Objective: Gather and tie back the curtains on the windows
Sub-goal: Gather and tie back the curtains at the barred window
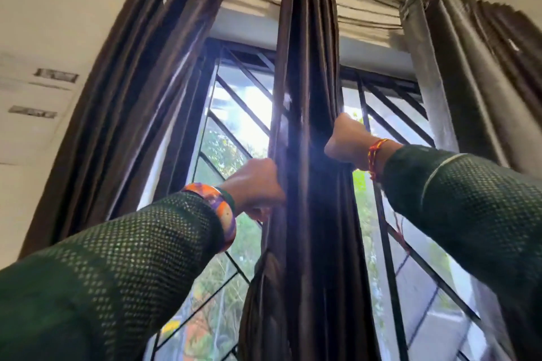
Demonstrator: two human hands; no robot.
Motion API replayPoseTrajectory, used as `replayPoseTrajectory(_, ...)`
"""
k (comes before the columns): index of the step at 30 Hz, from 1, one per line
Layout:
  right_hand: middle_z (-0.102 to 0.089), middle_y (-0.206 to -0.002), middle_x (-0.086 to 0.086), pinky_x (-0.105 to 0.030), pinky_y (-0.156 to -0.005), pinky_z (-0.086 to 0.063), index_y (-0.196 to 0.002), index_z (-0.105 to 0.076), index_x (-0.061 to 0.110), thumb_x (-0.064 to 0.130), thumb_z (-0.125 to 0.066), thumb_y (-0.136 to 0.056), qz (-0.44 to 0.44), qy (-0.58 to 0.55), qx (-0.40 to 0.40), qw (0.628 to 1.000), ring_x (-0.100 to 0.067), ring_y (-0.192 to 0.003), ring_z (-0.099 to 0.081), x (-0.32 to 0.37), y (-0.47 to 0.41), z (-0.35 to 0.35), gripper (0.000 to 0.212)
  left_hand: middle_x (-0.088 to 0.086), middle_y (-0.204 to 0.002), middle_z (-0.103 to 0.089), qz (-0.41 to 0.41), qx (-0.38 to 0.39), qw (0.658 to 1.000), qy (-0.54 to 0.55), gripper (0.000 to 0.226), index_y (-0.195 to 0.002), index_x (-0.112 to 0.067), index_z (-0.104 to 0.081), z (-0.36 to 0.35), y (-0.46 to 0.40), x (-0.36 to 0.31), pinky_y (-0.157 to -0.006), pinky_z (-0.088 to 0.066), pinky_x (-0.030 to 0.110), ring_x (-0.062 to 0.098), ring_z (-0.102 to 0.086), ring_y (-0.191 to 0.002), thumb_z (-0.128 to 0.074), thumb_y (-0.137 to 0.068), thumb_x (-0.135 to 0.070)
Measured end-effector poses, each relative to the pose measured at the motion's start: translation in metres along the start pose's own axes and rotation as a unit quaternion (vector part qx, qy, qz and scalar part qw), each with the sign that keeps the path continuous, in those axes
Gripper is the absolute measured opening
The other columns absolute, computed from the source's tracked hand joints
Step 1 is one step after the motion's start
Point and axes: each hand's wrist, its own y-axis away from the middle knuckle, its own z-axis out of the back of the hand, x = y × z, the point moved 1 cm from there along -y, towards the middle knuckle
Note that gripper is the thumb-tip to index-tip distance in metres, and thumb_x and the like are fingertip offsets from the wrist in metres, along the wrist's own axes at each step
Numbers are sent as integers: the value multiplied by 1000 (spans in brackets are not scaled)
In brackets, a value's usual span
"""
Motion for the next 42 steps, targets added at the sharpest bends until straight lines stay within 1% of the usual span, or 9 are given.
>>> replayPoseTrajectory(2, -43, -77, -12, -21, -53, -27, -82, -39, -7, -5, -45, -87, -33, -22, -49, 998, -18, -65, -40, -18, 8, -5, 8, 7, -47, -60, 3, 11, 1000, 9, 26, -52, -6, -59, -12, 5, 3, -41, -52, 24, 13, -55, -31, -58, -77, -5)
replayPoseTrajectory(5, -51, -124, -25, -31, -70, -36, -140, -19, -7, -4, -49, -82, -33, -49, -66, 996, -39, -109, -54, -41, 19, -22, 65, 8, -47, -60, 19, 8, 1000, 20, 24, -54, -3, -60, -25, 14, 8, -37, -49, 21, 13, -56, -31, -61, -77, -5)
replayPoseTrajectory(13, -31, -150, -11, -42, -106, -38, -143, -30, 11, 3, -55, -81, 69, -14, -92, 993, -27, -140, -30, -73, 80, -66, 67, 4, -35, -54, 88, 92, 989, 72, 25, -55, -4, -58, -75, 57, 7, -42, -52, 26, 13, -53, -28, -59, -79, -2)
replayPoseTrajectory(17, -60, -126, -10, -35, -90, -49, -132, -49, 16, 5, -56, -83, 63, -87, -60, 992, -28, -110, -59, -87, 119, -92, 51, 8, -43, -55, 134, 216, 960, 116, 8, -75, 3, -61, -106, 100, 7, -35, -48, 23, 12, -50, -26, -61, -83, -1)
replayPoseTrajectory(22, -61, -86, 3, -40, -84, -54, -130, -51, 18, 6, -62, -80, -44, -156, -3, 987, -16, -76, -58, -116, 156, -129, 52, 9, -60, -59, 128, 291, 927, 200, 5, -83, -2, -63, -133, 132, 8, -38, -49, 19, 7, -55, -36, -60, -85, -4)
replayPoseTrajectory(25, -65, -99, -3, -42, -83, -54, -132, -46, 19, 10, -63, -79, -79, -161, 24, 984, -23, -83, -63, -134, 172, -146, 56, 5, -63, -58, 95, 322, 920, 204, 31, -115, -12, -61, -149, 138, 4, -44, -53, 21, 6, -58, -43, -53, -88, 1)
replayPoseTrajectory(30, -63, -112, -13, -45, -87, -52, -140, -26, 10, 9, -63, -78, -95, -183, 73, 976, -32, -99, -62, -142, 184, -164, 72, 8, -90, -62, 49, 223, 968, 102, 61, -140, -33, -37, -173, 127, -2, -56, -56, 24, 23, -66, -65, -48, -87, -5)
replayPoseTrajectory(34, -62, -112, -18, -44, -85, -51, -121, -42, 5, 16, -61, -82, -98, -126, 94, 983, -39, -102, -60, -133, 192, -176, 44, 34, -135, -40, 64, 196, 978, 16, 66, -143, -22, -28, -195, 124, 13, -102, -40, 35, 44, -43, -123, -48, -82, -9)
replayPoseTrajectory(42, -57, -119, -9, -38, -77, -46, -116, -56, 20, 29, -51, -87, -17, -56, 127, 990, -35, -109, -56, -90, 226, -195, 31, 13, -98, -71, 121, -61, 944, 300, 32, -106, -9, -67, -189, 158, 29, -84, -51, 35, 26, -66, -94, -65, -83, -32)
